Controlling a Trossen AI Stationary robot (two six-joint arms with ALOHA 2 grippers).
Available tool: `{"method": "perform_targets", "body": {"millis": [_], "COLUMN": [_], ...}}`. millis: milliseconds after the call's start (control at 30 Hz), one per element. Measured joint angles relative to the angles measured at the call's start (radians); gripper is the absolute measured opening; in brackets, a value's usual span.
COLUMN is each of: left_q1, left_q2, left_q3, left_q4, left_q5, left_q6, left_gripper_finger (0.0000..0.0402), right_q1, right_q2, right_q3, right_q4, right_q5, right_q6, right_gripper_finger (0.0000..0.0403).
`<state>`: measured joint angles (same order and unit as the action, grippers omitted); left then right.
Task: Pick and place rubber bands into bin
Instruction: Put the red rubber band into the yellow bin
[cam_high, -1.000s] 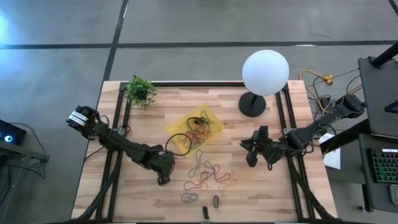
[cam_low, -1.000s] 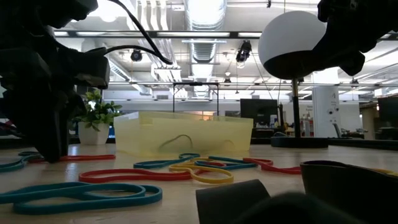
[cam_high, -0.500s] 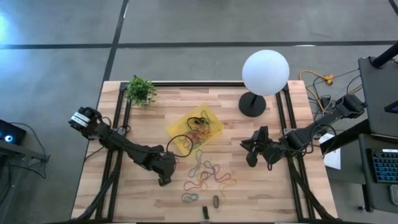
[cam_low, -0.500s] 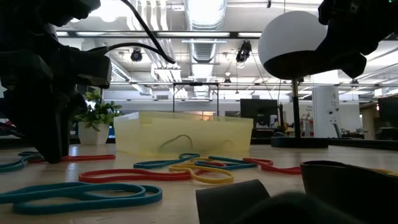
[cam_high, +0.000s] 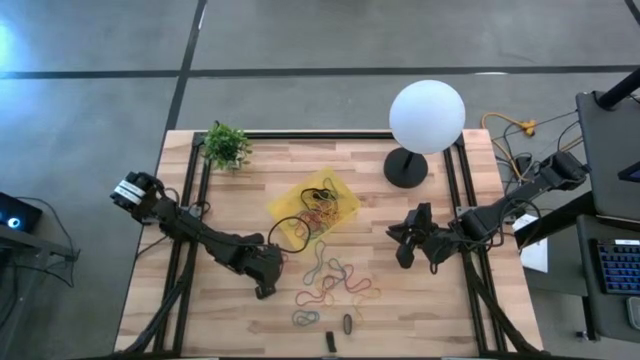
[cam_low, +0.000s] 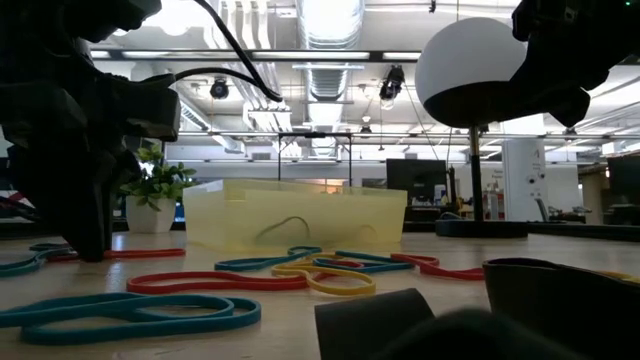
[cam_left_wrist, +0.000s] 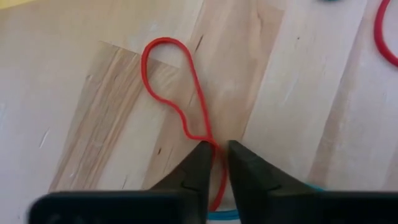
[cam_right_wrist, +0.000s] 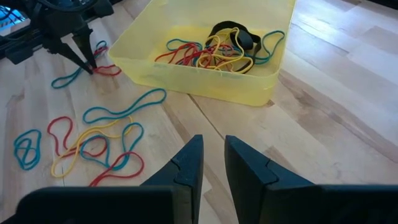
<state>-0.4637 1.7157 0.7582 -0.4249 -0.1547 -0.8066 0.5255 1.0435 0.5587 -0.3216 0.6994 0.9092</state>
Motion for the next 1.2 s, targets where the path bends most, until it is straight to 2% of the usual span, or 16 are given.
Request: {"method": "perform_targets", "body": {"millis": [100,467,1200], "left_q1": [0.000,0.001,-0.061], "left_q2": [0.000,-0.023,-0.385], "left_q3": [0.000,0.011,0.023], "left_q4": [0.010,0.013,0.022], "left_q5": [0.000,-0.010,-0.012], "left_q6": [0.001,0.018,0.036], "left_gripper_finger": [0.0006,0.0000,0.0000], "right_q1": [0.000,0.000,0.000], "right_q2": [0.000,0.000,0.000], "right_q3": [0.000,0.000,0.000], "right_q4": [0.002,0.012,0.020], "right_q5": [0.000,0.000,-0.001], "right_q6": [0.000,0.000,0.000], "right_gripper_finger": [0.0057,0.0057,0.0057]}}
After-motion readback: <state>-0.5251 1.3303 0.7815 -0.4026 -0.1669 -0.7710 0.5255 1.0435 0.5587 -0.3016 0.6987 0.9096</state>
